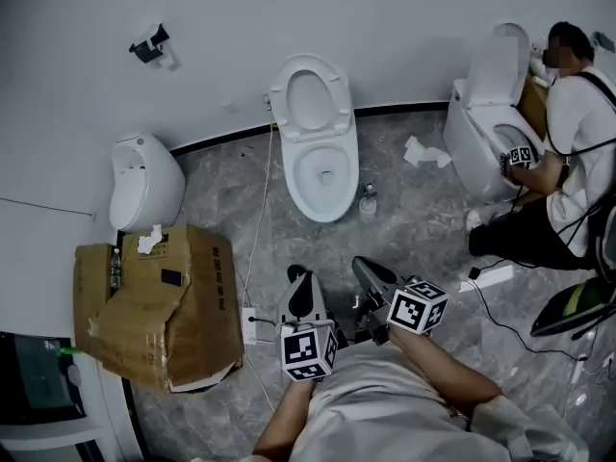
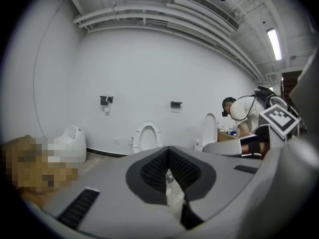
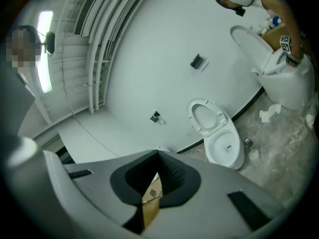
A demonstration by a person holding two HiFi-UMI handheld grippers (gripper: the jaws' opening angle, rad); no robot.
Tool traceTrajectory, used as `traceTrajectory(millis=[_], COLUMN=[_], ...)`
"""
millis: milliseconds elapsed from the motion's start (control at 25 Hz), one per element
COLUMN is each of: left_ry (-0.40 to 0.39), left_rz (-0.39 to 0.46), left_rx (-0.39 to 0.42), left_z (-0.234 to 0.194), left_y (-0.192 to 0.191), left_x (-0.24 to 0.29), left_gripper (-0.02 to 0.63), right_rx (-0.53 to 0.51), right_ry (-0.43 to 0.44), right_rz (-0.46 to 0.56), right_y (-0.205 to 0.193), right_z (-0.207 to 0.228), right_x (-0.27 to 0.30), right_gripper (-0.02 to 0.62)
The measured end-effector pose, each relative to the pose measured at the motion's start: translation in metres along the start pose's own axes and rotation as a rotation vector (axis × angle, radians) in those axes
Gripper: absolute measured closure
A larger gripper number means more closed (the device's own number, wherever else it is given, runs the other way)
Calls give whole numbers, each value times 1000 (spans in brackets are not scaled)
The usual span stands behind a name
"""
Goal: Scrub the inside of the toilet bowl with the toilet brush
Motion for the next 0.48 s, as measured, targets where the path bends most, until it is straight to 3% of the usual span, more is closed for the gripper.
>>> traceTrajectory(millis=[160,360,480], left_ry=[-25,-68,-99], left_rz=[-1,-29,-45], left_rx=[11,4,-14], left_z=[-1,-2,1], left_y=[3,4,7], left_x=[10,38,55], left_gripper=[584,583,583], right_rx=[-89,60,7], right_ry=[-45,86,54], right_rz=[-44,9,17], right_y=[4,19,31], right_z=[2,-8,1], right_x=[6,18,20], right_gripper=[586,588,588])
Point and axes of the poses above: the fingertips, and each gripper's own axes: x forward along the fingers, z to its right, y out of its top, the point moved 4 cm from there along -x, backward along the fingers, and after that the axes turned 4 degrees about -x, right-handed, at the moved point
